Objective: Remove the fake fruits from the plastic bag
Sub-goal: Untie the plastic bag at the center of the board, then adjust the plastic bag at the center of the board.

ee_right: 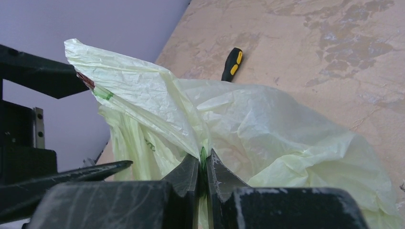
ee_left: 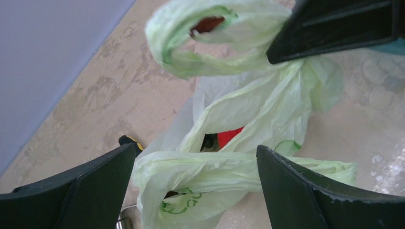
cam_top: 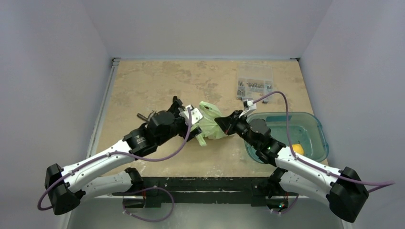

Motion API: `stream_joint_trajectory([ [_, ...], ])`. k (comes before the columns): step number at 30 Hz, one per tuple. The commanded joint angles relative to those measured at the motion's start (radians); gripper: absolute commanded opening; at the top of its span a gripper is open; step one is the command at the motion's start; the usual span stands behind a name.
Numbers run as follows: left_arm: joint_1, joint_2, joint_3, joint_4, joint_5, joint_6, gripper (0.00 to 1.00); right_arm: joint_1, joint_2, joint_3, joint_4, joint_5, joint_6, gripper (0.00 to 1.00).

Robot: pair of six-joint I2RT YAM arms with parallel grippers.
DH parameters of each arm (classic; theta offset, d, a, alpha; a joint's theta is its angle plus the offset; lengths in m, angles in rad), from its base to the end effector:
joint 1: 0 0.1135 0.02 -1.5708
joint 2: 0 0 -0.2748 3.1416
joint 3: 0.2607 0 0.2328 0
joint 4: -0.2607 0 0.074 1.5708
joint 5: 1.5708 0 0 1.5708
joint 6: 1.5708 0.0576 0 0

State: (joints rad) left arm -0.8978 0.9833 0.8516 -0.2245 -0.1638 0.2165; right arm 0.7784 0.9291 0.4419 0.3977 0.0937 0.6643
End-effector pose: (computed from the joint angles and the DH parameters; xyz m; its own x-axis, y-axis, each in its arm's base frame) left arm 0.1452 -0.1671 0.3266 -0.0670 0.4241 -0.9031 0.7071 0.6588 0.2569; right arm 0.1556 0.1459 0.2696 -0.4402 0.4280 -0.7893 -0.4589 0.6484 0.6075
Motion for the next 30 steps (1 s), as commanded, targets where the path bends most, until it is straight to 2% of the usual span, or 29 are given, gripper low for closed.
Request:
stream_joint_trajectory([
  [1,-0.085,-0.060,-0.117,0.248,-0.140,0.253,0.99,-0.002,0.006,0.044,0.049,-0.028,-0.019,0.03],
  [5,-0.127,-0.061,-0.129,0.252,-0.123,0.306,0.99,-0.003,0.012,0.063,0.034,-0.038,-0.031,0.03],
  [11,-0.129,-0.178,-0.104,0.193,-0.154,0.256,0.94,-0.003,-0.007,0.050,0.024,-0.018,-0.025,0.04],
  [13,-0.128,-0.246,-0.144,0.204,-0.096,0.312,0.94,-0.003,-0.011,0.066,0.000,-0.015,-0.038,0.04],
  [16,-0.131,-0.297,-0.188,0.101,-0.010,0.453,1.00,-0.003,-0.025,0.073,-0.024,0.005,-0.056,0.06],
  [21,-0.178,-0.256,-0.214,-0.039,0.043,0.574,1.00,-0.007,-0.047,0.070,-0.032,0.017,-0.054,0.10],
  [25,-0.301,-0.129,-0.216,-0.058,-0.085,0.634,1.00,-0.010,-0.040,0.073,-0.019,0.001,-0.053,0.10],
  [28,-0.382,-0.051,-0.275,0.137,-0.266,0.732,1.00,-0.011,-0.034,0.057,0.006,-0.008,-0.041,0.10],
  [30,-0.398,-0.005,-0.281,0.271,-0.314,0.755,0.99,-0.013,-0.026,0.055,0.015,-0.015,-0.034,0.10],
])
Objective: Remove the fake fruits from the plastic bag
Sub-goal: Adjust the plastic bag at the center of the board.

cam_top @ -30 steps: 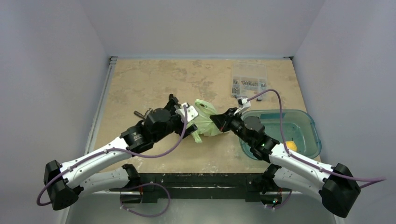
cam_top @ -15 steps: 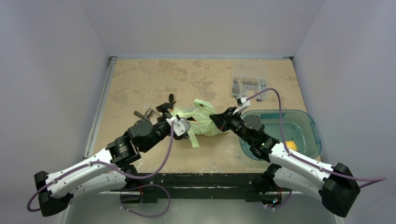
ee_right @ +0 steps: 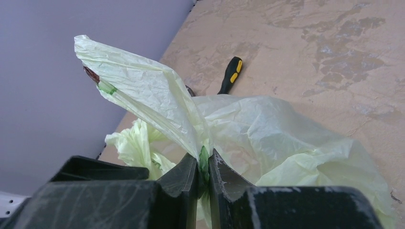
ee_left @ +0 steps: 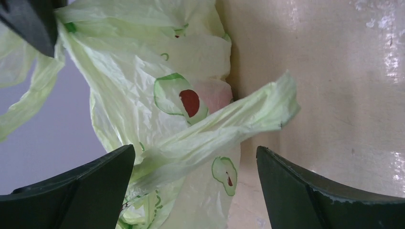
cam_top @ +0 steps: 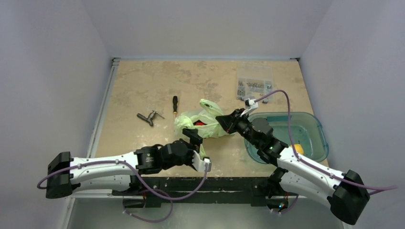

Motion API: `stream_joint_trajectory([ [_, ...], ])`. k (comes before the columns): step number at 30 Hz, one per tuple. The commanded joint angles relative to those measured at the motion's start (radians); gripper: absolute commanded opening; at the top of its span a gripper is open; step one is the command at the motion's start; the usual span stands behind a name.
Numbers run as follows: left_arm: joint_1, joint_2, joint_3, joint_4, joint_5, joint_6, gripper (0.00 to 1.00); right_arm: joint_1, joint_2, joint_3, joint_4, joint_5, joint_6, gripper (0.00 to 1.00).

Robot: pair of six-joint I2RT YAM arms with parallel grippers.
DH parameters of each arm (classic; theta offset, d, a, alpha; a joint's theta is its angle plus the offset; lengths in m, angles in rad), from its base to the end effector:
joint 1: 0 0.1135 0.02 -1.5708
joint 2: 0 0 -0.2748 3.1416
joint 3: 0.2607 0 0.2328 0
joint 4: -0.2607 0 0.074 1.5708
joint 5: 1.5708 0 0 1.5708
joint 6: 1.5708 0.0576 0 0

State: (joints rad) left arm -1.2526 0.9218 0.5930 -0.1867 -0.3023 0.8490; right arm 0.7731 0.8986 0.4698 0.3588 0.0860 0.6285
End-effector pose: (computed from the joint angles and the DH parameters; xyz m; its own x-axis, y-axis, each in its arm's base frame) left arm 0.0784 -0.1831 0.2530 0.5179 0.7182 -0.4647 0.6613 0.0084 0.7501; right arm 0.1534 0.1427 0.2804 -0.4135 0.4149 -0.8105 -0.4838 0.6540 0.5816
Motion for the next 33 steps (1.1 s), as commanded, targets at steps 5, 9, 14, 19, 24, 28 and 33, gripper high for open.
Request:
stream_joint_trajectory([
  [5,-0.043,0.126,0.048,0.295,-0.172,0.089,0.65,-0.009,0.006,0.022,0.072,-0.023,0.008,0.10],
  [9,-0.035,0.115,0.078,0.345,-0.207,0.070,0.01,-0.010,-0.011,0.013,0.066,-0.023,0.016,0.10],
  [14,0.079,0.049,0.236,0.252,-0.163,-0.218,0.00,-0.009,-0.021,-0.002,0.065,-0.002,0.020,0.10],
  [19,0.361,0.015,0.395,0.113,-0.112,-0.709,0.00,-0.010,-0.054,-0.053,0.080,0.049,0.050,0.09],
  [24,0.497,0.029,0.405,0.047,0.058,-0.874,0.00,-0.010,-0.052,-0.049,0.051,0.081,0.056,0.07],
  [28,0.508,0.020,0.306,0.125,0.051,-0.899,0.00,-0.012,-0.050,0.017,-0.014,0.125,0.012,0.05],
  [33,0.608,0.035,0.354,0.054,-0.035,-1.042,0.00,-0.104,0.101,0.217,-0.097,0.102,-0.081,0.02],
])
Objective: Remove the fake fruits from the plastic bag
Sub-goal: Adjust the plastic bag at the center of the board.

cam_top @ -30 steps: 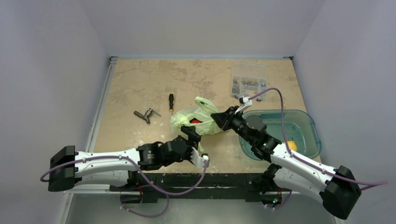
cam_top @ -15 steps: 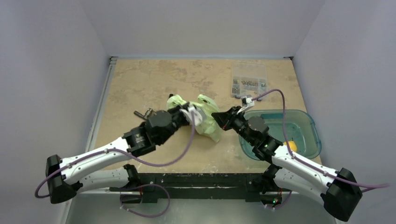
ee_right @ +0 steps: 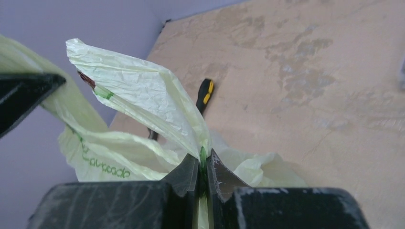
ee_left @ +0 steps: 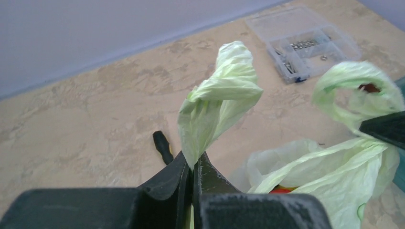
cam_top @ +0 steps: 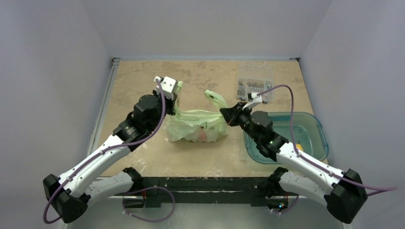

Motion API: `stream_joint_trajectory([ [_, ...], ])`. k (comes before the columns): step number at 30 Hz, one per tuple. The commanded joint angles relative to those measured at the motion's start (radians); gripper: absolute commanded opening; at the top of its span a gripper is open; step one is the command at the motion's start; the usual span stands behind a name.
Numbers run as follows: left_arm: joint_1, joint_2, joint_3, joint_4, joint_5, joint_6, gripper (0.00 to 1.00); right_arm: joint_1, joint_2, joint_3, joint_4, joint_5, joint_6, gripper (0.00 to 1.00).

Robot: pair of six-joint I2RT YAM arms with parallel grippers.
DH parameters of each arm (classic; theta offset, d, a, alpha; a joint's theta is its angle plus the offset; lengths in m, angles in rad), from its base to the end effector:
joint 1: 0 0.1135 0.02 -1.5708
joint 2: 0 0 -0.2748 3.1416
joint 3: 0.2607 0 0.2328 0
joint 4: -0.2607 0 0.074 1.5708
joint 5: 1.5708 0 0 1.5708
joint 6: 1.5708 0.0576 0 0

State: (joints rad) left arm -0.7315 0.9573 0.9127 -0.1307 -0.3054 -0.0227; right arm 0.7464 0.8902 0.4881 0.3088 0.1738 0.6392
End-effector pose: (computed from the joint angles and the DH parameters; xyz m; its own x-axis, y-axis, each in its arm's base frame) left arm 0.1724 -0.1315 0.3656 -0.1392 0.0959 -0.9856 0.4137 0.9099 0.0301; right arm 0.1593 0.1337 0.2821 -0.3784 0.4503 -0.8087 -0.3945 0.7119 0.5810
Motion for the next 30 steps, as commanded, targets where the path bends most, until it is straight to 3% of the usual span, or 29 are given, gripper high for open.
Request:
stream_joint_trajectory([
  [1,0.138,0.026,0.083,-0.026,0.022,-0.220,0.00,-0.099,0.167,0.271,-0.077,-0.006,-0.115,0.00],
  [5,0.219,0.193,0.369,-0.301,0.131,-0.388,0.00,-0.160,0.360,0.618,-0.240,-0.017,-0.207,0.00],
  [9,0.230,0.290,0.567,-0.388,0.189,-0.398,0.00,-0.192,0.472,0.834,-0.369,-0.043,-0.251,0.00],
  [12,0.230,0.278,0.559,-0.348,0.229,-0.378,0.00,-0.191,0.454,0.814,-0.371,-0.053,-0.252,0.00],
  [16,0.231,0.218,0.381,-0.284,0.275,-0.388,0.00,-0.191,0.347,0.572,-0.333,-0.052,-0.186,0.01],
  [20,0.229,0.186,0.210,-0.260,0.287,-0.381,0.00,-0.190,0.231,0.304,-0.284,-0.146,-0.107,0.16],
  [23,0.211,0.189,0.218,-0.308,0.243,-0.380,0.00,-0.188,0.144,0.210,-0.330,-0.200,-0.097,0.32],
  [30,0.207,0.174,0.213,-0.280,0.299,-0.376,0.00,-0.142,0.014,0.358,-0.591,-0.180,-0.213,0.72],
])
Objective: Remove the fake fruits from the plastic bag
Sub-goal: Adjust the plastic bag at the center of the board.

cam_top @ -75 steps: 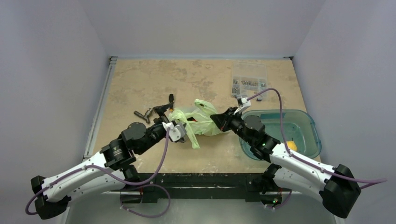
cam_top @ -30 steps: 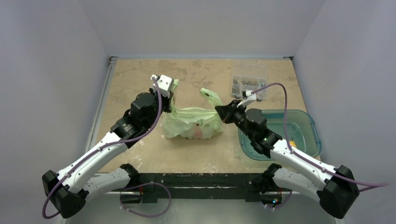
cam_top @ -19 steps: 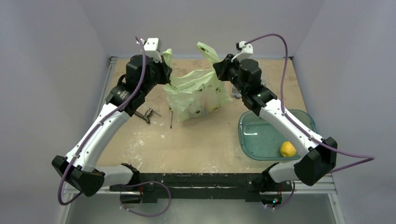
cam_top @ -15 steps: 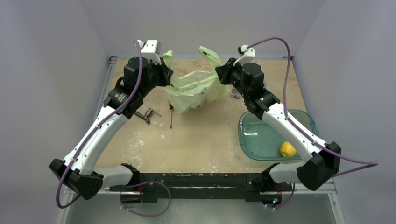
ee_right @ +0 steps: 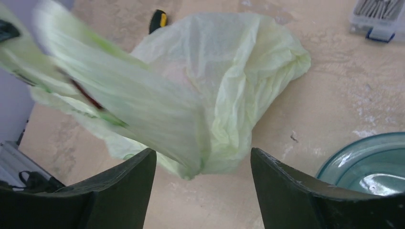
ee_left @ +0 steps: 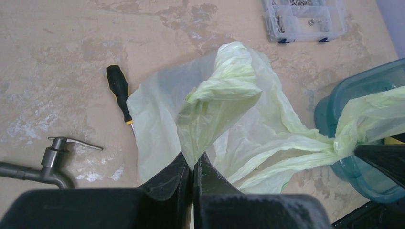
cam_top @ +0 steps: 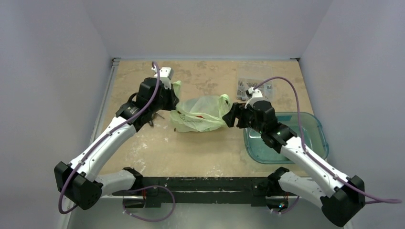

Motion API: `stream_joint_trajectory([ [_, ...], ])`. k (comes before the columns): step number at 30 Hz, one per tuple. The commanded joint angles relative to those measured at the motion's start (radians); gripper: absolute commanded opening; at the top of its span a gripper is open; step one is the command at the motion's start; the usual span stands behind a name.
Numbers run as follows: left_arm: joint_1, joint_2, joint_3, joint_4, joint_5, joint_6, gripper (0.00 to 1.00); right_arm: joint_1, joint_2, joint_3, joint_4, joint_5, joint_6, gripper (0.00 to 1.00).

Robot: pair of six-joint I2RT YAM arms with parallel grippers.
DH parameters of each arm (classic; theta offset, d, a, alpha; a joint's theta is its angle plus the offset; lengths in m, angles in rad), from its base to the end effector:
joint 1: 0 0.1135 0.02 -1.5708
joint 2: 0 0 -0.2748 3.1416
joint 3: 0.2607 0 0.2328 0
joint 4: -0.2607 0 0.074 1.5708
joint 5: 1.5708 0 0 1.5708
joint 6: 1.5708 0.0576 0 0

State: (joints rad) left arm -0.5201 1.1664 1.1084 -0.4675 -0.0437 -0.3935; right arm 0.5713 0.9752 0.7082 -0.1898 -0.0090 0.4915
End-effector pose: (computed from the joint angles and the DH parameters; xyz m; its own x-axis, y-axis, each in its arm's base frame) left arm 0.2214 -0.1239 0.3470 -0.5798 -0.1093 -0.8074 0.2614 0.9136 -0.3114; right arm 0.1820 0.1176 0.2815 -0.5855 0.1847 -0.7894 -0.3076 0.8503 0.4271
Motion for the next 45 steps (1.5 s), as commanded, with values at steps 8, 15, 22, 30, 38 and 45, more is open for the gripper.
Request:
stream_joint_trajectory([
  [8,-0.004,-0.089,-0.026,0.128,0.039,0.018,0.00,0.219,0.052,0.389,-0.119,0.013,-0.094,0.82],
  [15,-0.011,-0.148,-0.076,0.190,0.014,0.040,0.00,0.292,0.284,0.517,-0.066,0.015,-0.105,0.28],
  [22,-0.022,-0.154,-0.079,0.197,0.012,0.044,0.00,0.292,0.469,0.594,-0.059,0.089,-0.084,0.00],
  [30,-0.028,-0.165,-0.087,0.209,0.013,0.050,0.00,0.292,0.542,0.571,-0.040,0.113,-0.073,0.00],
  [38,-0.029,-0.194,-0.111,0.234,-0.011,0.050,0.00,0.414,0.609,0.398,0.081,0.108,-0.234,0.70],
  [45,-0.029,-0.175,-0.104,0.220,-0.004,0.038,0.00,0.504,0.580,0.201,0.323,0.275,-0.290,0.99],
])
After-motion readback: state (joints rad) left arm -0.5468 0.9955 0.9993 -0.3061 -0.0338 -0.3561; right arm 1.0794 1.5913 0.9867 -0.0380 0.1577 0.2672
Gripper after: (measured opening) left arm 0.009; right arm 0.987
